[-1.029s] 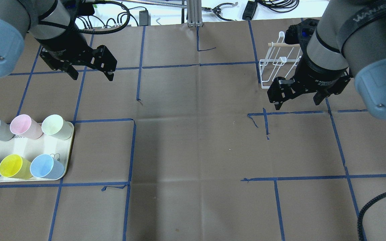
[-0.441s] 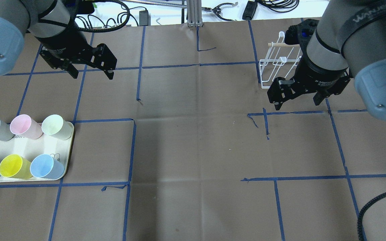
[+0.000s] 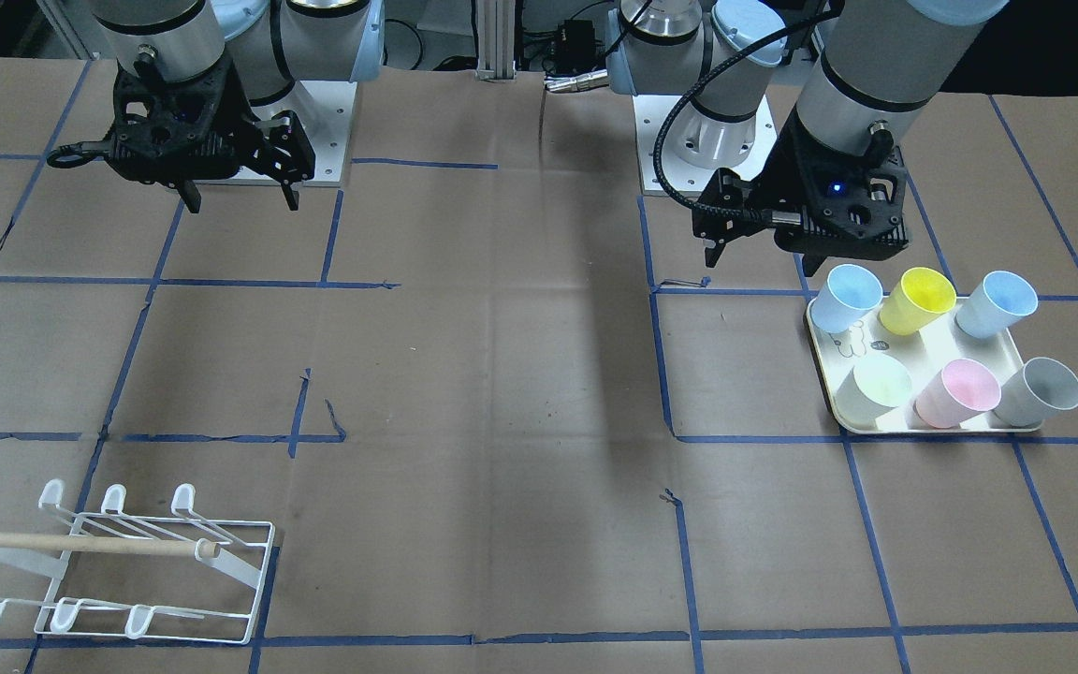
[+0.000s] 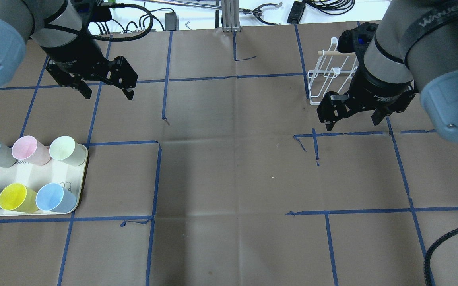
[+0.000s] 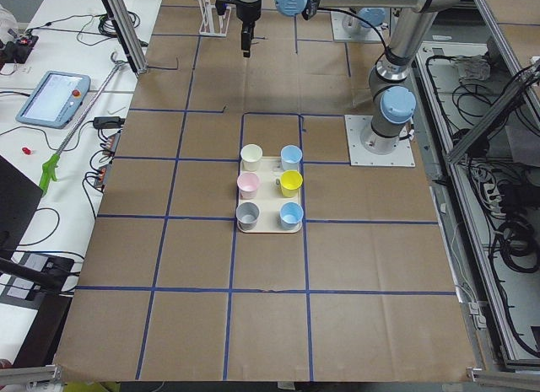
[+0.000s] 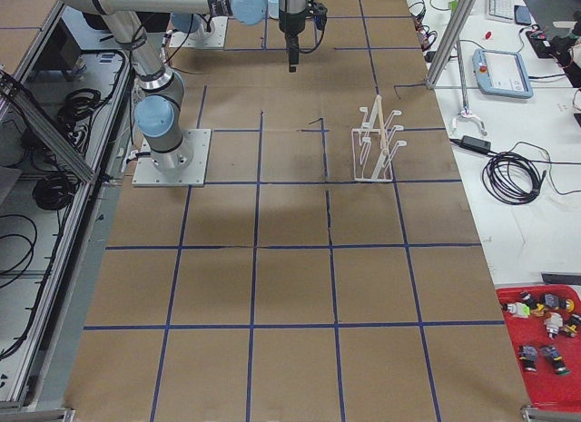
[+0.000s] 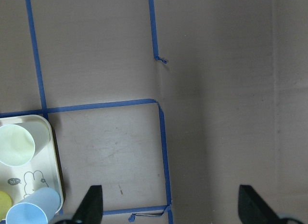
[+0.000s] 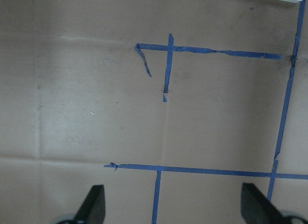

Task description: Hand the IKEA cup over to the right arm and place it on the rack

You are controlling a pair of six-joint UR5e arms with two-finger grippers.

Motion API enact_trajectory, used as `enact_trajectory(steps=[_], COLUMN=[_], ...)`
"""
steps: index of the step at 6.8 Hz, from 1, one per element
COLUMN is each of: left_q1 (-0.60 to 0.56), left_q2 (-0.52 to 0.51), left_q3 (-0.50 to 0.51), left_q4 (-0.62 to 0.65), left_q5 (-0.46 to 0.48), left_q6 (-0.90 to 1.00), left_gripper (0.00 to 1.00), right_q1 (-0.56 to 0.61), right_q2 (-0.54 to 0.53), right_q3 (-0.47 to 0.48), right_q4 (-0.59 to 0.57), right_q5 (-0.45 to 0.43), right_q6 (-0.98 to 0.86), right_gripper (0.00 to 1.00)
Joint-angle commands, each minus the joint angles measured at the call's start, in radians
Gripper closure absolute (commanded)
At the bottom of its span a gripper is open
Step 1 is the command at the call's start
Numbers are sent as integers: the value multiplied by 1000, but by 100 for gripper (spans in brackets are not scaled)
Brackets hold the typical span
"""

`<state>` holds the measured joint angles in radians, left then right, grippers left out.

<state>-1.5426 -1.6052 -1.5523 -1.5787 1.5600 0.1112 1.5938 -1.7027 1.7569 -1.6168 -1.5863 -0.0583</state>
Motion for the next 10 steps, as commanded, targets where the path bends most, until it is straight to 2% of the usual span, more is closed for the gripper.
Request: enact_trajectory(steps=[1, 5, 6, 9, 10], left_q1=[51, 394, 436, 435, 434], left_q2=[16, 39, 42, 2, -5], left_q3=[-27, -75, -100, -273, -311], left_q4=[-3, 6, 29, 291, 334], left_q5=[2, 3, 3, 2, -6], left_q6=[30, 341, 367, 372, 364], left_gripper=[0, 1, 1, 1, 1], right_q1=[0, 0, 0, 0, 0], right_q2=[0, 0, 0, 0, 0], right_q3=[0, 1, 1, 1, 3], right_q4=[2, 0, 0, 0, 0], right_q5=[0, 0, 0, 0, 0], right_q6=[0, 0, 0, 0, 0], right_gripper=[0, 0, 0, 0, 0])
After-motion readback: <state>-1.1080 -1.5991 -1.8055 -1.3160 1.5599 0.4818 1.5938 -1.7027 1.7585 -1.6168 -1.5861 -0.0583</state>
